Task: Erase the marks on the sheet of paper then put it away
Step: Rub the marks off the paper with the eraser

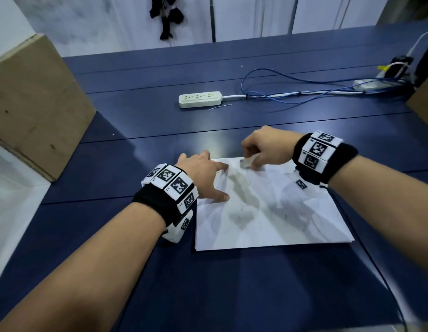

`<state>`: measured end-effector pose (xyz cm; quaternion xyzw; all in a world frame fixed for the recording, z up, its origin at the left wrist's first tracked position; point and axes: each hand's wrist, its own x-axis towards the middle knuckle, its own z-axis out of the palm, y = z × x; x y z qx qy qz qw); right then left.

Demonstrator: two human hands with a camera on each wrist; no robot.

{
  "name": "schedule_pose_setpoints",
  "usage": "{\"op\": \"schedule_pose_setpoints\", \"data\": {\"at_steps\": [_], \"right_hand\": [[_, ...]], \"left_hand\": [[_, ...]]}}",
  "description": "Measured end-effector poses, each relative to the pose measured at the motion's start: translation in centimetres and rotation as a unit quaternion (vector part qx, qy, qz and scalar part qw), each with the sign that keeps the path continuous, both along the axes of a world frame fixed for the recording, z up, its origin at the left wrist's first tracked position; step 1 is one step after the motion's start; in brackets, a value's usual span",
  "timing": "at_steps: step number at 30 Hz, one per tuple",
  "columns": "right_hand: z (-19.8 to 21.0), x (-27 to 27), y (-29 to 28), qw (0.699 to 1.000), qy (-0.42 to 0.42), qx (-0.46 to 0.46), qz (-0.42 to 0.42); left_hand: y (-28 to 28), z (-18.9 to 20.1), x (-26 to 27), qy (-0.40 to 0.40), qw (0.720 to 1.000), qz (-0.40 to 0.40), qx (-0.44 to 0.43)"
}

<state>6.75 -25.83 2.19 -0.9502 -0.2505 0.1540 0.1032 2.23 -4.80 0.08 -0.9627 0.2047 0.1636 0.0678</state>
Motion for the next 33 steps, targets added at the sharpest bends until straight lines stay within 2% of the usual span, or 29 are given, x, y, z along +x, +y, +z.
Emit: {"op": "schedule_pose_setpoints", "data": {"at_steps": [4, 6, 9, 11, 13, 16, 17, 18, 20, 23, 25, 29, 31, 33], "right_hand": [[-0.2, -2.3, -0.1, 0.988, 0.141, -0.011, 0.064], [-0.2, -1.6, 0.0, 0.992, 0.111, -0.016, 0.057], [0.0, 0.4, 0.3, 1.000, 0.009, -0.003, -0.006], [-0.1, 0.7, 0.2, 0.999, -0.029, -0.002, -0.024], [-0.2, 0.0, -0.2, 1.000, -0.002, -0.003, 0.002], [0.0, -2.1, -0.2, 0.989, 0.130, -0.020, 0.067], [0.0, -2.2, -0.2, 0.986, 0.143, -0.030, 0.076], [-0.1, -2.0, -0.1, 0.988, 0.132, -0.036, 0.073], [-0.1, -0.8, 0.2, 0.997, 0.059, -0.034, 0.038], [0.2, 0.5, 0.2, 1.000, -0.015, 0.000, -0.023], [0.1, -0.1, -0.3, 1.000, -0.002, 0.005, -0.008], [0.0, -2.4, -0.3, 0.986, 0.150, -0.022, 0.063], [-0.1, -1.8, -0.2, 0.991, 0.119, -0.026, 0.053], [-0.2, -0.2, 0.0, 0.999, 0.026, -0.020, 0.014]], "left_hand": [[0.2, -0.1, 0.1, 0.000, 1.000, -0.005, -0.003], [0.1, 0.0, 0.0, -0.002, 1.000, -0.005, -0.004], [0.1, 0.0, -0.1, 0.000, 1.000, -0.003, -0.001], [0.1, 0.0, 0.0, -0.001, 1.000, -0.005, 0.002], [0.1, 0.0, 0.1, -0.002, 1.000, -0.006, -0.003], [0.2, -0.2, 0.1, -0.002, 1.000, -0.005, -0.007], [0.2, -0.2, 0.1, -0.002, 1.000, -0.005, -0.006], [0.2, -0.1, 0.1, -0.002, 1.000, -0.006, -0.005], [0.1, 0.0, 0.1, -0.002, 1.000, -0.006, -0.004], [0.1, 0.0, -0.1, 0.002, 1.000, -0.003, -0.004], [0.1, 0.0, 0.0, 0.000, 1.000, -0.003, -0.003], [0.2, -0.1, 0.0, 0.002, 1.000, -0.002, -0.004], [0.1, 0.0, 0.0, 0.003, 1.000, -0.003, -0.004], [0.1, 0.1, 0.0, 0.003, 1.000, -0.003, -0.003]]}}
